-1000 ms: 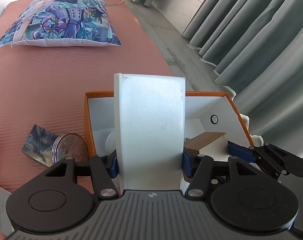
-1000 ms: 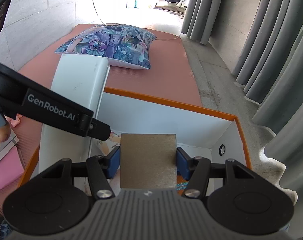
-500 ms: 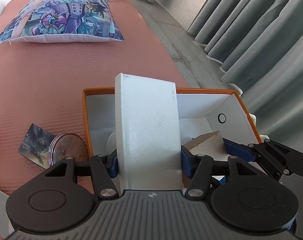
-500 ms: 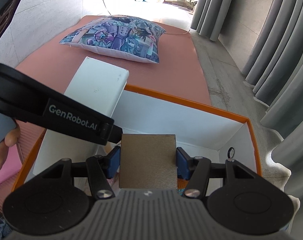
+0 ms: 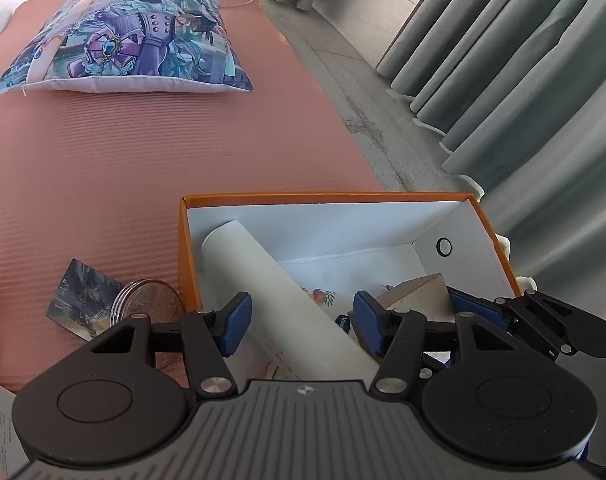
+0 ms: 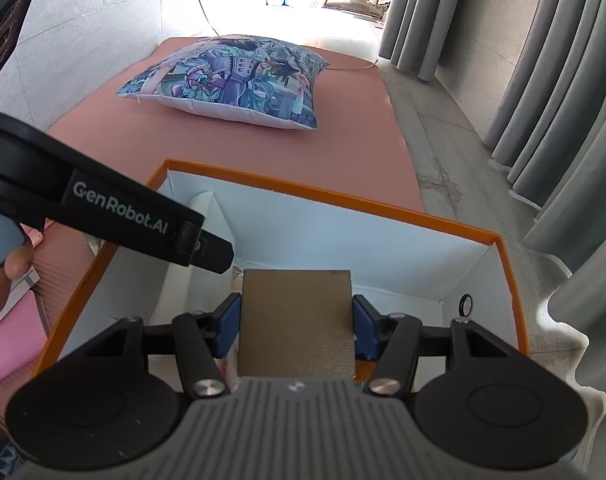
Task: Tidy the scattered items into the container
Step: 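Lower and release the pencil case with left tool while right tool releases the brown box inside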
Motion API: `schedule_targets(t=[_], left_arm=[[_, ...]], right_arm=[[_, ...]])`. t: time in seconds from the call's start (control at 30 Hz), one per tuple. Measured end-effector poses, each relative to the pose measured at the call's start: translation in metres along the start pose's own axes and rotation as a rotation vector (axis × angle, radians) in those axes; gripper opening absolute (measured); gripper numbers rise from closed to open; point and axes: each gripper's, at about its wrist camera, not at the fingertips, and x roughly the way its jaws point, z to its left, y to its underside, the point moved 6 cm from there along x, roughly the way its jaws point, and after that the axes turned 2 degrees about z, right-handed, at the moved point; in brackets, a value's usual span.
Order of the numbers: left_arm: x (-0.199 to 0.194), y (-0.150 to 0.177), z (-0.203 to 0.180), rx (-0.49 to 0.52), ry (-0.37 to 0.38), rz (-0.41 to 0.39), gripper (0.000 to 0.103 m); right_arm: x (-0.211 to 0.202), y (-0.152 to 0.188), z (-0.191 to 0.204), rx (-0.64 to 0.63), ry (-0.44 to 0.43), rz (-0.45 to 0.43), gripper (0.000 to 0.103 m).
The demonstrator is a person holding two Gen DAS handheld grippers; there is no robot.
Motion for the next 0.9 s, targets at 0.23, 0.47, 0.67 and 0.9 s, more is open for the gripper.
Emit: schedule_targets(t=[0.23,0.47,0.67,0.9], left_arm=[[-0.006,0.002,0.0,0.025,-0.003,-0.003,0.066],[-0.01,0.006,0.004,0.021,0.001,0.003,0.066],[-0.016,0.006,0.006,0.018,0.015,-0.008,0.066],[-0.026,0.008,0.004,0.052,0.044,-0.038,0.066]], right_arm=[[0.002,-0.005,0.011,-0.022,-0.021,-0.014,0.061],[0.011,-0.01,0.012,0.043,-0.083,0.004,0.061],[0.017,-0.01,0.012,0.102,-0.133,0.012,0.063],[0.012,-0.011,0.012,0.11,-0.118,-0.006,0.065]])
